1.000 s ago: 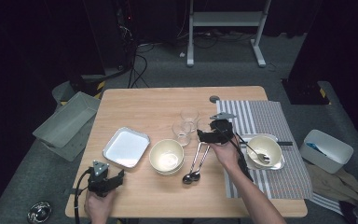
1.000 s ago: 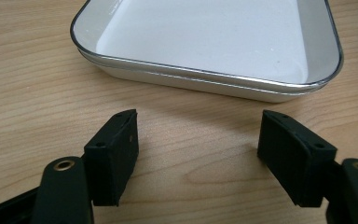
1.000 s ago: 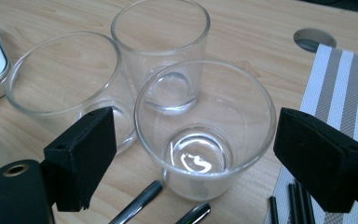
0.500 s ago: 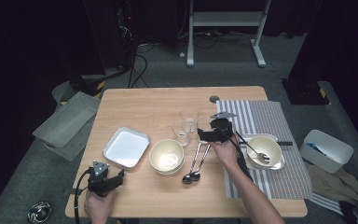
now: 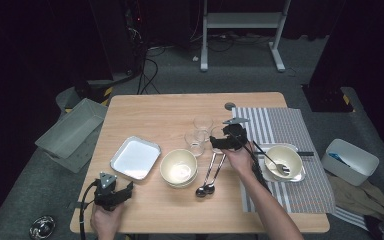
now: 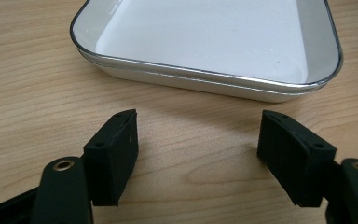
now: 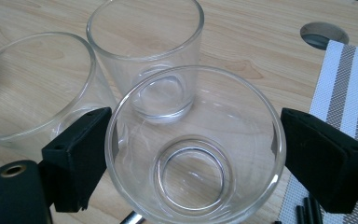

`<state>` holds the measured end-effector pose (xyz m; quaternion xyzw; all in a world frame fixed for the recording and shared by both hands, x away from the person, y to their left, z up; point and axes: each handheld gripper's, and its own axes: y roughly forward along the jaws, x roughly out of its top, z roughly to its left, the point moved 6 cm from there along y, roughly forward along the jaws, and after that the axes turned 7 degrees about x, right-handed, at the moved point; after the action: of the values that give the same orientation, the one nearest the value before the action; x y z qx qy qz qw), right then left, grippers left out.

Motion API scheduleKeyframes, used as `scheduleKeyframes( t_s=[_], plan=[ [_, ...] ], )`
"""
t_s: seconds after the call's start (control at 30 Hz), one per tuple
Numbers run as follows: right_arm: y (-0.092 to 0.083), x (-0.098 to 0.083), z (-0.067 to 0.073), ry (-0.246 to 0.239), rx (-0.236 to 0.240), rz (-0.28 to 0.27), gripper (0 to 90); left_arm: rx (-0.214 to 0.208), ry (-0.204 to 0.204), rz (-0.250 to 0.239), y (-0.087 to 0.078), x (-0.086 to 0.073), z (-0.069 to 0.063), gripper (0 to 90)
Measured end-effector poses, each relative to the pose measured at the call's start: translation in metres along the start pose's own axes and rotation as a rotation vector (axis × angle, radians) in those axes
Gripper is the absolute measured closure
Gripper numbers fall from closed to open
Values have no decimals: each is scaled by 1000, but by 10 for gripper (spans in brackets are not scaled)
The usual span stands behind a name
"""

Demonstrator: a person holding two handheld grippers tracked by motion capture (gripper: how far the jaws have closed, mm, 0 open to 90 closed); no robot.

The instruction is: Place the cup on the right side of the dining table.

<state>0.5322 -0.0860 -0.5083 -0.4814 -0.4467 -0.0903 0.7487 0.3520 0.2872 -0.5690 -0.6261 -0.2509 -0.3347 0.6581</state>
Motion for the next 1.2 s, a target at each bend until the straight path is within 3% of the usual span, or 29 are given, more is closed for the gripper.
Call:
scheduleKeyframes(
  t_s=[0.8, 1.2],
  plan=[
    [13, -3, 1, -64, -19, 9, 172, 0, 0, 0, 0, 0, 0, 292],
    [13, -3, 1, -65, -23, 3, 177, 0, 0, 0, 0, 0, 0, 292]
  ],
)
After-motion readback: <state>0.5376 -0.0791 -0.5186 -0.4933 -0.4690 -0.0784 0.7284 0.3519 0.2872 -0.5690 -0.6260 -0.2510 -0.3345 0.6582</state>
